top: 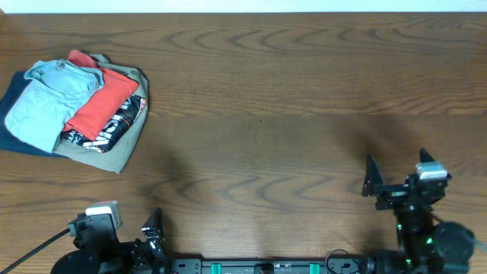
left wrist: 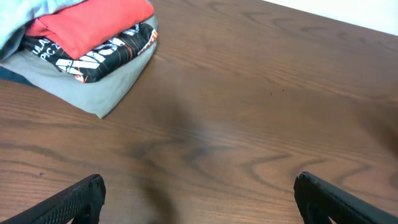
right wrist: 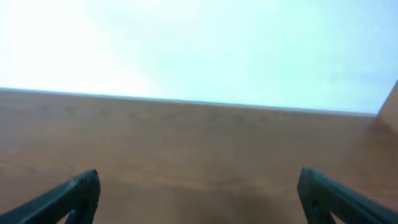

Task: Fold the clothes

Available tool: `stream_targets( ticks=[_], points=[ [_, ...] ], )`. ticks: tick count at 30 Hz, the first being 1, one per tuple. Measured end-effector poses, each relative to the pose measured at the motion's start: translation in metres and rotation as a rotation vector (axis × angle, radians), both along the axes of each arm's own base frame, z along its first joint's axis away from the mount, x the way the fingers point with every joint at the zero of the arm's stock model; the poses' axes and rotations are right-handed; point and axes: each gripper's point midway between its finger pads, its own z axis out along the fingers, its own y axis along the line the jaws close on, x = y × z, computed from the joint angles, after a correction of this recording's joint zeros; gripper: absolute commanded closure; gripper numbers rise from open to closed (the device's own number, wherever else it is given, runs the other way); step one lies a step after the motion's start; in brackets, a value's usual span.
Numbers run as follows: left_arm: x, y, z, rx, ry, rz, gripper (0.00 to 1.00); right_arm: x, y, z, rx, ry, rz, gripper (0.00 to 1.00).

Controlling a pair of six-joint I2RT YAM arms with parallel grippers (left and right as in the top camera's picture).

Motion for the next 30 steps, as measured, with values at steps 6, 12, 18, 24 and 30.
stream_targets(
  ticks=[6,12,18,24,30],
  points=[
    [0.000,0.000,0.000,0.000,0.000,0.000,0.02,0.016,-0.001,-0.026,-0.015,-0.092,-0.001,0.01],
    [0.000,0.000,0.000,0.000,0.000,0.000,0.02,0.027,-0.002,-0.083,-0.011,-0.004,-0.001,0.01],
    [0.000,0.000,0.000,0.000,0.001,0.000,0.02,0.028,-0.003,-0.090,-0.010,0.009,-0.001,0.01],
    [0.000,0.000,0.000,0.000,0.001,0.000,0.02,0.028,-0.001,-0.090,-0.010,0.008,0.003,0.01],
    [0.000,0.000,0.000,0.000,0.001,0.000,0.02,0.028,-0.001,-0.090,-0.010,0.008,0.003,0.01]
  ],
)
